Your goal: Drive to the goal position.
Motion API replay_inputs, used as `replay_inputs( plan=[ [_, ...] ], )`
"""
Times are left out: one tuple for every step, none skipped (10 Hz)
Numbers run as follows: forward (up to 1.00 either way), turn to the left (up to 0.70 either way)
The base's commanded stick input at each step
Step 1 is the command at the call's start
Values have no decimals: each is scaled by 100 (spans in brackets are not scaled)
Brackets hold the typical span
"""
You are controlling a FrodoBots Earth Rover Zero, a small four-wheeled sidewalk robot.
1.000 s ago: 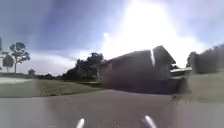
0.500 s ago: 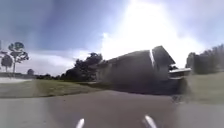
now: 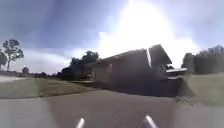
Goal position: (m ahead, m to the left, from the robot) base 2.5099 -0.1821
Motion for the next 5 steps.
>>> replay_inputs(
  plan=[
    [70, -35],
    [70, -35],
    [70, -31],
    [70, -12],
    [70, 0]
  ],
)
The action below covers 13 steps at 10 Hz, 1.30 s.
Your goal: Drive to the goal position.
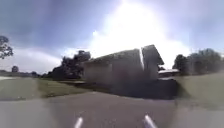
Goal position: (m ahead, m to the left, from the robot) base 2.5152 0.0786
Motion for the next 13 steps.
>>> replay_inputs(
  plan=[
    [70, 0],
    [70, 0],
    [70, 0],
    [70, 0],
    [70, 0],
    [70, 0],
    [70, 0],
    [70, 0],
    [70, 0],
    [70, 0],
    [70, 0],
    [70, 0],
    [70, 0]
  ],
)
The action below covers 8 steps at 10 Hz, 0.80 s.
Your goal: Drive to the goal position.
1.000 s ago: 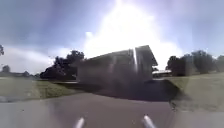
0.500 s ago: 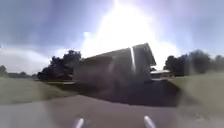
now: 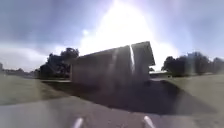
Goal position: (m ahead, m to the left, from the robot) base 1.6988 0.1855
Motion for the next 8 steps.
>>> replay_inputs(
  plan=[
    [70, 0],
    [70, -18],
    [70, -35],
    [70, -35],
    [70, -35],
    [70, -35],
    [70, -35],
    [70, -32]
  ],
)
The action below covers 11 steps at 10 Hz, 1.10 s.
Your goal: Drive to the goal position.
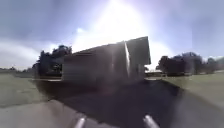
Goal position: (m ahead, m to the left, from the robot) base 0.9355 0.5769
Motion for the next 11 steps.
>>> replay_inputs(
  plan=[
    [70, -26],
    [70, -21],
    [70, -15],
    [70, -10],
    [70, -4],
    [70, 0],
    [70, 0],
    [70, 0],
    [70, 0],
    [70, 0],
    [70, 0]
  ],
)
